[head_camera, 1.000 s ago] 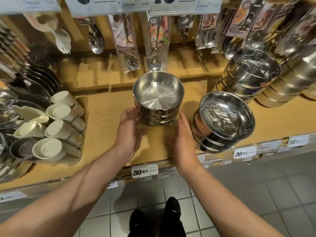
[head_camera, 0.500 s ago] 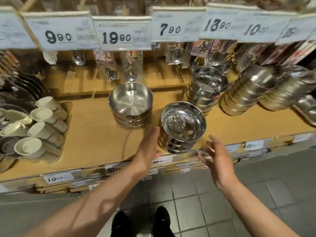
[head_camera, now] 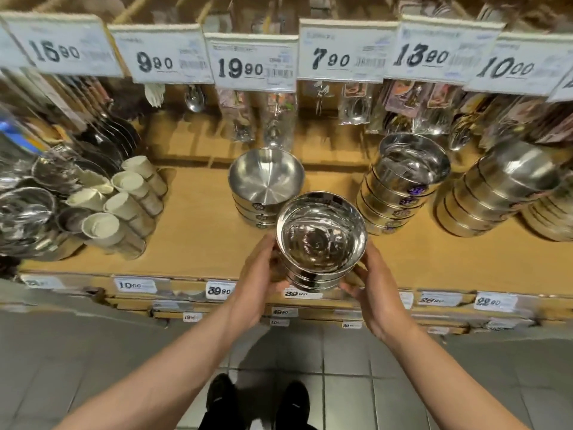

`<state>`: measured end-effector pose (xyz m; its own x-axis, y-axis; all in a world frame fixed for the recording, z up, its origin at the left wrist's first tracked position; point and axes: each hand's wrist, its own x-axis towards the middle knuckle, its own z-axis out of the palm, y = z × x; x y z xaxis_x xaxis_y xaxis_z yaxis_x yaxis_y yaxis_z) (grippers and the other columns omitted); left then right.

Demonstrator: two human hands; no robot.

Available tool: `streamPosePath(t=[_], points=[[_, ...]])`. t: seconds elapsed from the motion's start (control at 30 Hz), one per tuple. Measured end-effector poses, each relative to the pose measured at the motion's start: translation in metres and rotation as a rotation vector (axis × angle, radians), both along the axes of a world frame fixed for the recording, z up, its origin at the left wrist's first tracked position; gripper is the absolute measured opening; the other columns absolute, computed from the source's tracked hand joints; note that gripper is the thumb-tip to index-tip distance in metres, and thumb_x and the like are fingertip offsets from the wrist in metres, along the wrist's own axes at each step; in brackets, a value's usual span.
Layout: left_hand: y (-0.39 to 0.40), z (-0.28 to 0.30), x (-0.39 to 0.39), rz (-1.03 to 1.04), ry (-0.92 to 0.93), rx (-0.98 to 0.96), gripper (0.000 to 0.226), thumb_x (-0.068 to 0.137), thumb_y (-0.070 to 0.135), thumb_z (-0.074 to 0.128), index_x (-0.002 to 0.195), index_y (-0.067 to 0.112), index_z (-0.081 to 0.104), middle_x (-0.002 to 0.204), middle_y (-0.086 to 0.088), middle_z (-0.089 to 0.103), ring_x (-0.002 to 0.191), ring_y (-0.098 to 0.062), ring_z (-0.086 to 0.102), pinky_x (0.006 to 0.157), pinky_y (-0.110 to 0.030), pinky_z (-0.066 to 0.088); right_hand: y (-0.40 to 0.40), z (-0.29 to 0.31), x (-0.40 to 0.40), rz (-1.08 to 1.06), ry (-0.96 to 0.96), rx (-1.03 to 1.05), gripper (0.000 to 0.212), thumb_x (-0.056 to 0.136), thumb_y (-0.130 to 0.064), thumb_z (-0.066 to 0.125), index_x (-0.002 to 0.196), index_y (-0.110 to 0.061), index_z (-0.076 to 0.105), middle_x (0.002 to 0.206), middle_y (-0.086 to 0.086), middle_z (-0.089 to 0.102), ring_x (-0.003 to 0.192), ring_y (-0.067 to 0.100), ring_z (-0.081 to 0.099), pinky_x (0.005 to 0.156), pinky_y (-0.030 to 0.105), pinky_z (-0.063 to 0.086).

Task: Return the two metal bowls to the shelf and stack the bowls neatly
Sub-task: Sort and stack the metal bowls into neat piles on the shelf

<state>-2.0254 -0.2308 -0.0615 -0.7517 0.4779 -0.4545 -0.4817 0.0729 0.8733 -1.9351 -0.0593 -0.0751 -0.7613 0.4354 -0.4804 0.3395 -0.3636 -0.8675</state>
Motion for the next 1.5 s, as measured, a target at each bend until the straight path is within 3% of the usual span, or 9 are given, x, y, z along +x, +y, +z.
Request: streamPosePath(t=[0.17, 0.33, 0.53, 0.67, 0.8, 1.07, 1.27, 1.4, 1.5], points=[[-0.063, 0.004, -0.014, 0.169, -0.039, -0.04, 0.037, 0.099, 0.056, 0.041, 0.09, 0.042, 0.074, 0.099, 0.01, 0.077, 0.094, -0.008, 0.071, 0.094, -0.048, 0.057, -0.058, 0.011, -0.029, 0.151, -0.007, -0.042, 0.038, 0.102, -0.059, 0.037, 0.105, -0.048, 0.073, 0.113, -0.017, 0.075, 0.105, 0.002, 0.069, 0.074, 0.021, 0.053], [-0.128, 0.0, -0.044, 0.302, -0.021, -0.091, 0.04, 0.105, 0.048, 0.033, 0.106, 0.035, 0.071, 0.105, 0.007, 0.076, 0.109, -0.022, 0.065, 0.087, -0.05, 0.059, -0.122, 0.007, -0.075, 0.223, 0.041, -0.078, 0.031, 0.1, -0.058, 0.044, 0.104, -0.05, 0.073, 0.109, -0.024, 0.074, 0.095, -0.012, 0.067, 0.093, 0.039, 0.053], [-0.173, -0.006, -0.094, 0.332, -0.02, -0.103, 0.041, 0.101, 0.062, 0.032, 0.106, 0.048, 0.07, 0.109, 0.013, 0.075, 0.109, -0.014, 0.066, 0.084, -0.043, 0.057, -0.173, 0.004, -0.132, 0.225, 0.023, -0.052, 0.041, 0.1, -0.062, 0.043, 0.122, -0.04, 0.069, 0.124, -0.012, 0.072, 0.121, 0.01, 0.062, 0.104, 0.046, 0.05], [-0.182, -0.01, -0.119, 0.311, -0.026, -0.07, 0.038, 0.102, 0.058, 0.035, 0.091, 0.053, 0.071, 0.098, 0.015, 0.077, 0.095, -0.011, 0.072, 0.064, -0.032, 0.055, -0.187, 0.005, -0.15, 0.166, 0.045, -0.08, 0.046, 0.103, -0.053, 0.041, 0.12, -0.023, 0.071, 0.113, 0.0, 0.075, 0.085, 0.008, 0.073, 0.061, 0.02, 0.057], [-0.189, -0.012, -0.129, 0.25, 0.021, -0.025, 0.035, 0.104, 0.056, 0.036, 0.104, 0.048, 0.07, 0.109, 0.014, 0.076, 0.094, -0.004, 0.072, 0.059, -0.02, 0.055, -0.195, 0.004, -0.159, 0.136, 0.073, -0.086, 0.039, 0.105, -0.049, 0.038, 0.103, -0.044, 0.076, 0.116, -0.009, 0.075, 0.118, 0.016, 0.066, 0.101, 0.038, 0.053], [-0.192, -0.02, -0.11, 0.302, 0.108, 0.035, 0.038, 0.105, 0.043, 0.043, 0.128, 0.022, 0.065, 0.126, -0.004, 0.07, 0.116, -0.017, 0.066, 0.084, -0.036, 0.059, -0.179, -0.012, -0.143, 0.091, 0.007, -0.064, 0.036, 0.107, -0.04, 0.04, 0.14, -0.037, 0.054, 0.143, -0.012, 0.056, 0.128, 0.008, 0.053, 0.102, 0.041, 0.052], [-0.166, -0.033, -0.052, 0.574, 0.07, -0.323, 0.016, 0.1, 0.027, 0.052, 0.101, 0.018, 0.066, 0.103, -0.011, 0.074, 0.098, -0.034, 0.07, 0.093, -0.053, 0.055, -0.122, -0.024, -0.088, 0.062, -0.052, 0.038, 0.026, 0.105, -0.025, 0.049, 0.123, -0.028, 0.067, 0.128, -0.004, 0.067, 0.111, 0.008, 0.063, 0.091, 0.037, 0.057], [-0.122, -0.029, -0.01, 0.453, 0.082, -0.283, 0.019, 0.103, 0.023, 0.05, 0.106, 0.015, 0.067, 0.104, -0.005, 0.074, 0.104, -0.029, 0.069, 0.096, -0.052, 0.055, -0.08, -0.025, -0.057, 0.045, -0.017, 0.11, 0.023, 0.102, -0.017, 0.054, 0.121, -0.021, 0.067, 0.119, 0.003, 0.071, 0.101, 0.015, 0.067, 0.085, 0.037, 0.058], [-0.086, -0.022, -0.002, 0.307, 0.185, -0.277, 0.014, 0.102, 0.017, 0.053, 0.107, 0.021, 0.066, 0.109, -0.001, 0.07, 0.097, -0.016, 0.068, 0.09, -0.04, 0.057, -0.052, -0.024, -0.048, 0.045, 0.01, 0.128, 0.018, 0.101, -0.02, 0.059, 0.115, -0.026, 0.067, 0.105, -0.01, 0.074, 0.099, 0.012, 0.07, 0.088, 0.039, 0.059]])
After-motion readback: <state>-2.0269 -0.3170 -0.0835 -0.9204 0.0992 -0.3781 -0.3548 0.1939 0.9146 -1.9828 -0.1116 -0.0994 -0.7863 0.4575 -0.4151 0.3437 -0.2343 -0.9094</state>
